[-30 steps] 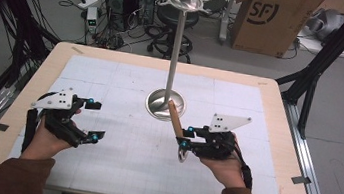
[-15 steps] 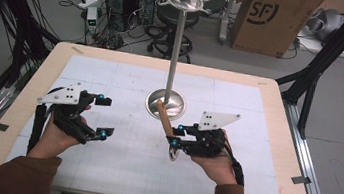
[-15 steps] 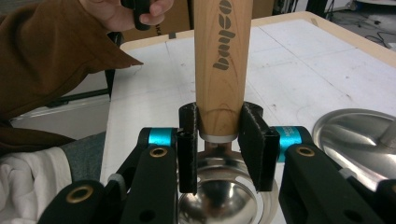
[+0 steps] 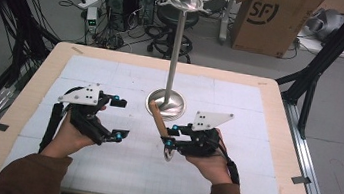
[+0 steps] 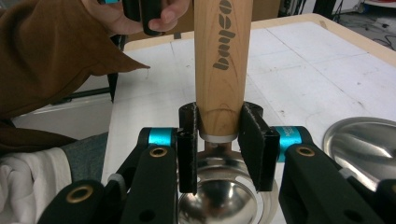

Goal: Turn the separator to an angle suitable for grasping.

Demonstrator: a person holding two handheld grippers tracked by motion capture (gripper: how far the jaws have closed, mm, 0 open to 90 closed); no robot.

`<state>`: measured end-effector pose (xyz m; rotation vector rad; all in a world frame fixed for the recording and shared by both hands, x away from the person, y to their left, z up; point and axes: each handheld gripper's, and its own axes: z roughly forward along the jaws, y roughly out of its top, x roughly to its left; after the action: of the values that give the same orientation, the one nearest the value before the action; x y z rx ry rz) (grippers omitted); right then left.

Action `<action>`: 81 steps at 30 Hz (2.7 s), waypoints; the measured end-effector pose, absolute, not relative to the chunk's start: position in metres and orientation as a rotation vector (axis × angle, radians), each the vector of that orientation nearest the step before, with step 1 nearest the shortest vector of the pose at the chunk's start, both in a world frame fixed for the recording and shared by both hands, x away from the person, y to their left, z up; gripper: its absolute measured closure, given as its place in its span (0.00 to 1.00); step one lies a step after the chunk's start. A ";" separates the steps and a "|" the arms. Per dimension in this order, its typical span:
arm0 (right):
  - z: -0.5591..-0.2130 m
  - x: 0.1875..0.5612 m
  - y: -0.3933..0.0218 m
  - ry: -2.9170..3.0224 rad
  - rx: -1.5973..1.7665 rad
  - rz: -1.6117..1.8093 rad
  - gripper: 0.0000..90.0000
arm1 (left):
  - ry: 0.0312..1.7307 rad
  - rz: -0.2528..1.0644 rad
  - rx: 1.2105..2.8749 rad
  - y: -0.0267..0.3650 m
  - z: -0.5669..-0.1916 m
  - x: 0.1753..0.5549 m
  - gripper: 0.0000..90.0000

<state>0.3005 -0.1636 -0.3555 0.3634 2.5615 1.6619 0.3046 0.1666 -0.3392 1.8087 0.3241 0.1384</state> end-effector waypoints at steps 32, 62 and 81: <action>-0.355 0.300 -0.153 2.569 0.313 1.695 0.77 | 0.241 0.075 1.746 0.119 -0.330 0.310 0.37; -0.355 0.300 -0.152 2.560 0.293 1.709 0.77 | 0.185 0.049 1.724 0.114 -0.329 0.307 0.74; -0.358 0.299 -0.147 2.566 0.295 1.707 0.76 | 0.183 0.052 1.753 0.108 -0.327 0.304 0.76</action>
<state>0.2991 -0.1472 -0.3578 0.2951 2.5656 1.7075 0.3040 0.1083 -0.3275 1.7526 0.1832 0.0519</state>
